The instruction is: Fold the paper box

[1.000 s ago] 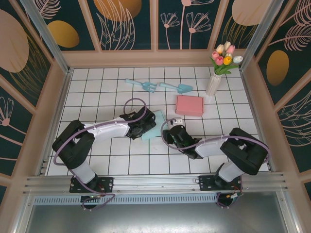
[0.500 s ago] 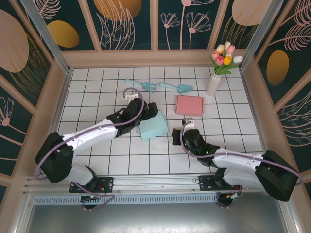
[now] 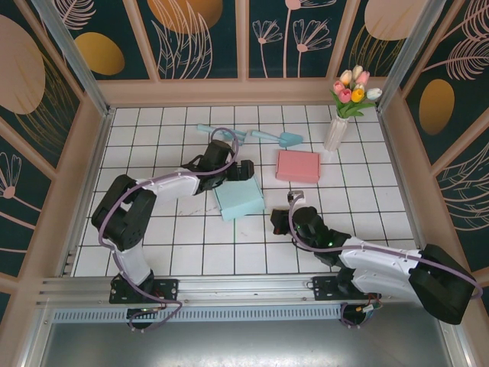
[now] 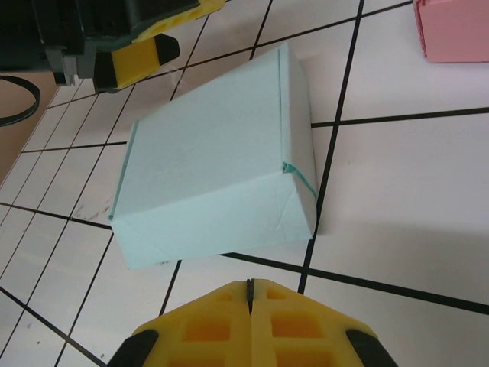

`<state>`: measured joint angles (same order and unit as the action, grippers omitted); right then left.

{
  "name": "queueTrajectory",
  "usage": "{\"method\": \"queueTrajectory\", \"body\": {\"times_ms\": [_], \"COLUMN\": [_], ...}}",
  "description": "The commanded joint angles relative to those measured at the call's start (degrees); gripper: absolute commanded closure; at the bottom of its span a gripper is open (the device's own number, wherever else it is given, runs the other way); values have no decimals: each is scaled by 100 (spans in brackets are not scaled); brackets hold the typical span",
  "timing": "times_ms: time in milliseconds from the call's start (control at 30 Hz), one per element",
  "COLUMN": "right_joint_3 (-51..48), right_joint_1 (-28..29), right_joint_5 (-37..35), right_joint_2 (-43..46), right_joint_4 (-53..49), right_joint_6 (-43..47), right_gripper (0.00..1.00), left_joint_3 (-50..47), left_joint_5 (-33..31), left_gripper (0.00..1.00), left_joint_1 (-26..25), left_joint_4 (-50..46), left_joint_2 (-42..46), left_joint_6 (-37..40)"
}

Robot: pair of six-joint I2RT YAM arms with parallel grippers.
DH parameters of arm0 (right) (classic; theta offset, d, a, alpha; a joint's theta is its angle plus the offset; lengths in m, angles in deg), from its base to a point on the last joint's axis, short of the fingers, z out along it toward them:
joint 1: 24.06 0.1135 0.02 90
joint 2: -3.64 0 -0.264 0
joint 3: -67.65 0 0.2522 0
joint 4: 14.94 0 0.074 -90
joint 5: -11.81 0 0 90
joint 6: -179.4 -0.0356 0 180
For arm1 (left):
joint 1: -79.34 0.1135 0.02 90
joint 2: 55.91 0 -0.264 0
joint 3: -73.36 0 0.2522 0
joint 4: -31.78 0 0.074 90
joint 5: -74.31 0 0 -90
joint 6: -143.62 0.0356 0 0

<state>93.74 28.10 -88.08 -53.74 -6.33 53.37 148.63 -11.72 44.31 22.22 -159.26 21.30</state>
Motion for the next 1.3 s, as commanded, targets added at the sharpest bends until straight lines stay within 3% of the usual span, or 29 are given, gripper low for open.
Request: {"method": "queueTrajectory", "body": {"times_ms": [0, 300, 533, 667, 800, 933, 1267], "right_joint_3": [-58, -84, 5, 241, 475, 507, 678], "right_joint_1": [-22, -20, -17, -162, -498, -1018, -2290], "right_joint_5": [101, 172, 248, 488, 875, 1416, 2446], "right_joint_2": [85, 78, -155, -525, -897, -1038, -1064], "right_joint_4": [-49, -24, -15, -19, 4, -18, -431], "right_joint_6": [-63, -99, -71, 10, 161, 244, 635], "right_gripper": [100, 100, 100, 100, 100, 100, 100], "left_joint_3": [67, -272, -1100, -1465, -1447, -1230, -312], "left_joint_5": [169, 298, 1019, 961, 608, -129, -243], "left_gripper": [1, 1, 1, 1, 1, 2, 2], "left_joint_1": [-17, -14, -63, -361, -570, -561, -444], "left_joint_4": [157, 106, 745, 1068, 832, 379, 70], "left_joint_2": [-158, -157, 373, 737, 900, 960, 194], "left_joint_6": [89, -220, -1172, -1618, -1602, -1384, -980]}}
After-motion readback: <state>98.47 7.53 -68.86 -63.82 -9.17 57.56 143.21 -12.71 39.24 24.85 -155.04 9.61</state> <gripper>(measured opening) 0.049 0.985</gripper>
